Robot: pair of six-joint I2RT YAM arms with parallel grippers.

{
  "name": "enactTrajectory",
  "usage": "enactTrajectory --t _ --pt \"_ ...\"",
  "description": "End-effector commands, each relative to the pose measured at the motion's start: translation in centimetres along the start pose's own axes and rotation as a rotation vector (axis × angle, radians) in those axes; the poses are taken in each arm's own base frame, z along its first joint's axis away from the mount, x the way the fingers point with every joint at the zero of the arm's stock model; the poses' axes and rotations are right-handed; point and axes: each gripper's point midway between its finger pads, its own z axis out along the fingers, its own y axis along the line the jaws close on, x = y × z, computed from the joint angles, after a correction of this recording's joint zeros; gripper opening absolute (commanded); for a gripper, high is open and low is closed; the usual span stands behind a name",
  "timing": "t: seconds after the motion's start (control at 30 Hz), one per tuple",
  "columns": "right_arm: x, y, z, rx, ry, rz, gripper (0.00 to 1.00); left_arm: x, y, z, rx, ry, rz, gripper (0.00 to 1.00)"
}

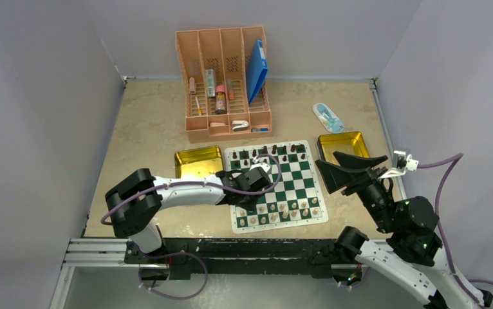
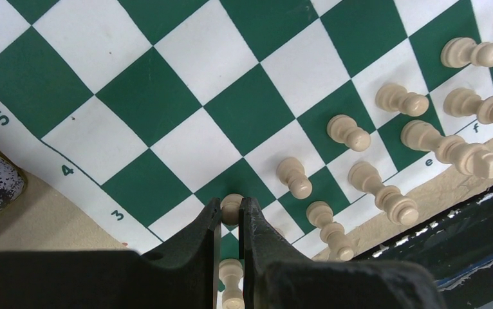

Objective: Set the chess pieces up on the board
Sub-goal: Place the chess piece on the chessboard.

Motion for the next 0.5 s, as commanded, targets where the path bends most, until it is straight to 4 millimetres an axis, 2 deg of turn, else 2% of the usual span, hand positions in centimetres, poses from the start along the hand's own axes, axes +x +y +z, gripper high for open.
enactTrajectory --t 0.0,0.47 --pt "-1.53 0.43 -0.13 -0.007 -0.051 0.022 0.99 -0.4 -0.38 0.22 0.012 -0.034 -0.015 0.04" --pt "-1.24 0.12 0.08 0.009 -0.049 0.025 0.99 -0.09 -0.74 0.37 0.015 -0.021 0.001 0.07"
